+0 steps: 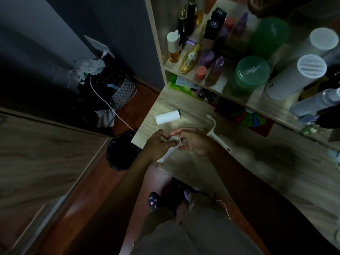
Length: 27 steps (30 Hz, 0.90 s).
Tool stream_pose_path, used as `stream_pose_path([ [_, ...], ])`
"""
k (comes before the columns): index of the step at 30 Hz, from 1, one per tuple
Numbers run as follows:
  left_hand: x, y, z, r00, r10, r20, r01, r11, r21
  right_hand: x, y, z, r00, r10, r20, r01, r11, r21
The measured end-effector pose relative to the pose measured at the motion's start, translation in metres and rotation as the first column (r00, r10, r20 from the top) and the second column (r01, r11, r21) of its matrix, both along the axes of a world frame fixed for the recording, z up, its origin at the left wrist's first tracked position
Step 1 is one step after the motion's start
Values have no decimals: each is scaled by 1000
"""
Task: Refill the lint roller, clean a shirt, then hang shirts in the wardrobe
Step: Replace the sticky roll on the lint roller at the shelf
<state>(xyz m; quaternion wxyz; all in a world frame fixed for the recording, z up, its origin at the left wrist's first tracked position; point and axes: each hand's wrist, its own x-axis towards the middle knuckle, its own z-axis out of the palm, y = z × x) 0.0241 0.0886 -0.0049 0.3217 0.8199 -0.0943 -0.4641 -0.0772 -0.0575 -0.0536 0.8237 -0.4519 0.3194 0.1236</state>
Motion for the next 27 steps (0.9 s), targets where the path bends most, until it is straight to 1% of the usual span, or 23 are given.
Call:
stream_pose_path([
  [9,7,-2,9,996,39,-84,-35,998,47,-8,-1,0,998,-43,38,37,989,145],
  [12,10,-1,12,992,50,-114,-45,998,46,-11,-3,-1,998,-10,61,3,993,115],
  [15,9,-2,17,981,98,-165,-91,995,48,-12,-3,-3,996,-9,85,2,997,79],
  [19,10,-2,21,982,97,-161,-87,994,66,-9,-4,-4,995,-1,100,-2,1000,29],
  [24,11,-3,24,977,87,-193,-76,995,65,-8,-8,-4,991,-16,136,14,1000,21],
  [27,10,-3,22,978,91,-187,-82,995,56,-8,-9,-5,993,-12,120,7,999,42],
])
